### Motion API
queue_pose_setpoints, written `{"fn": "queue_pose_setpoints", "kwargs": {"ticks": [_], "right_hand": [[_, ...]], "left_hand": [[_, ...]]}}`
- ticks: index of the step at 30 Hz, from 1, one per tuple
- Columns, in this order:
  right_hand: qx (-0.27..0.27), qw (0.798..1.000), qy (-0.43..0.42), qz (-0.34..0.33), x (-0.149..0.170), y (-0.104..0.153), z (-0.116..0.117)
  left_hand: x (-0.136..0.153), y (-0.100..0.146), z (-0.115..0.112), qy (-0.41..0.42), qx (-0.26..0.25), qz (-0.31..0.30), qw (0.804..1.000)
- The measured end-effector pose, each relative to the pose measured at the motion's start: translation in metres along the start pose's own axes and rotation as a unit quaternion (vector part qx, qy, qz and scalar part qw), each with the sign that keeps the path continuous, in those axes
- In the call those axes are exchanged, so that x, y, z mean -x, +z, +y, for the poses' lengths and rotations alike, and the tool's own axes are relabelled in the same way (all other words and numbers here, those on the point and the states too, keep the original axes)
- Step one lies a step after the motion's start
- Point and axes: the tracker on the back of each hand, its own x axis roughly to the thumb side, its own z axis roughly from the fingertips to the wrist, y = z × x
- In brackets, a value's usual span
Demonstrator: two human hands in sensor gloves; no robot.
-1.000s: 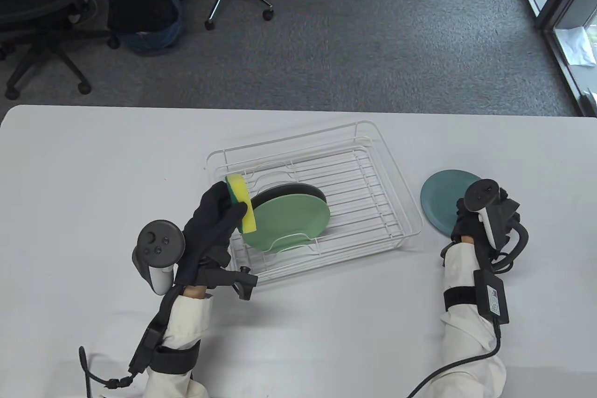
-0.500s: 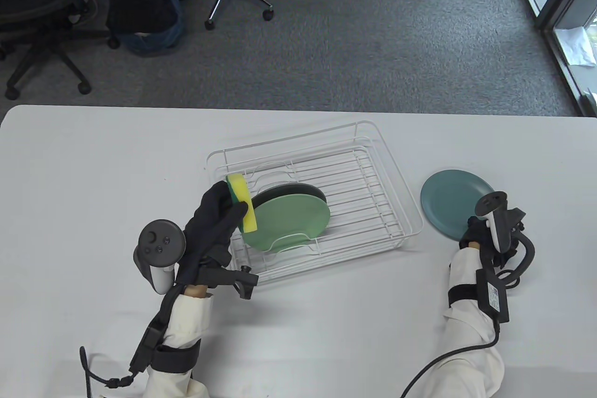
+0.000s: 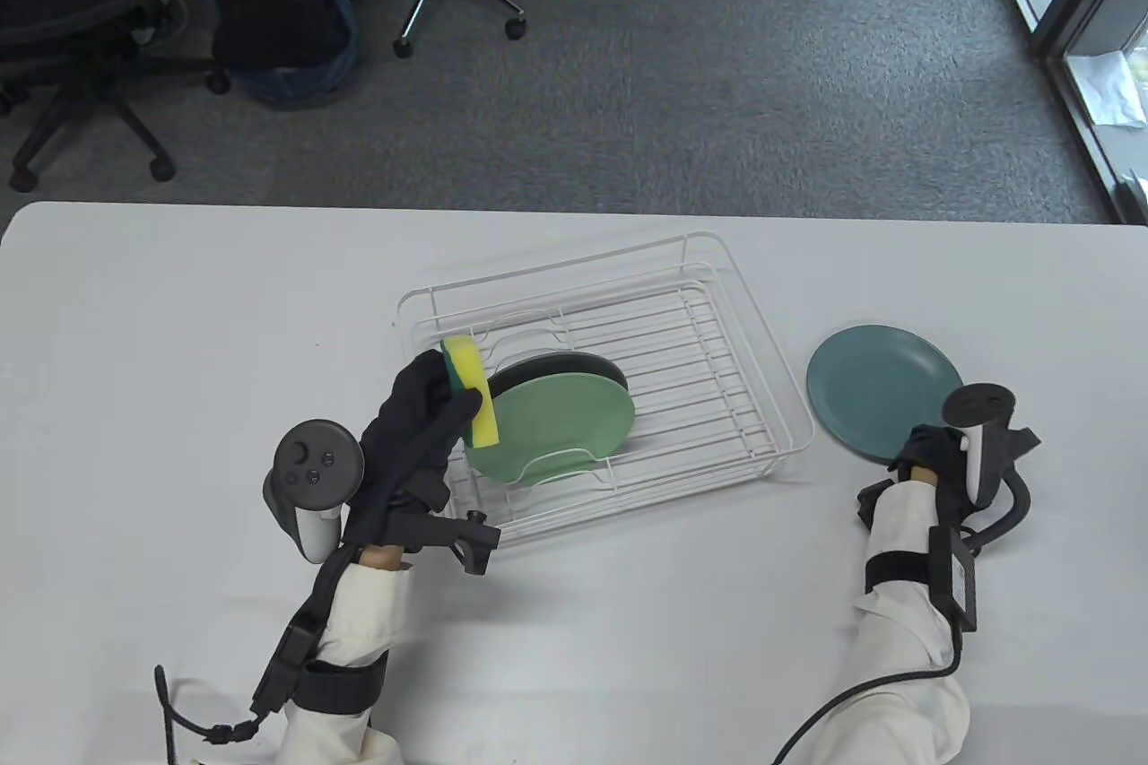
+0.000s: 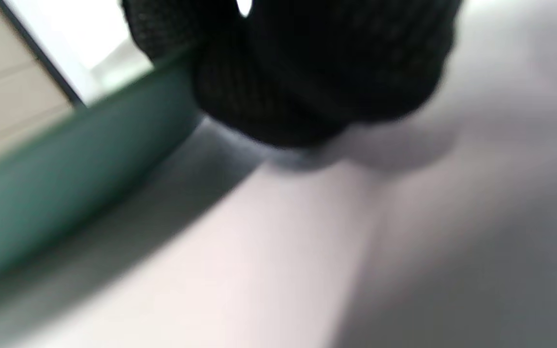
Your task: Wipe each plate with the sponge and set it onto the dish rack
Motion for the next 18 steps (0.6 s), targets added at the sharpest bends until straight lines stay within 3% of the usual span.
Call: {"fn": "queue_pose_setpoints", "kwargs": {"ticks": [3, 6, 11, 18], "right_hand": [[-0.03, 0.994, -0.107, -0.005, 0.013, -0.001, -0.001], [-0.076, 0.974, -0.214, -0.019, 0.022, 0.001, 0.0], [-0.102, 0.95, -0.285, -0.076, 0.018, 0.009, -0.003], [-0.146, 0.891, -0.403, -0.151, -0.001, 0.029, -0.025]], "left_hand": [[-0.001, 0.0, 0.001, 0.002, -0.003, -0.002, 1.0], [-0.001, 0.0, 0.001, 0.003, -0.004, -0.003, 1.0], [-0.001, 0.001, 0.0, 0.003, -0.002, -0.005, 1.0], [-0.003, 0.001, -0.002, 0.004, 0.002, -0.006, 1.0]]}}
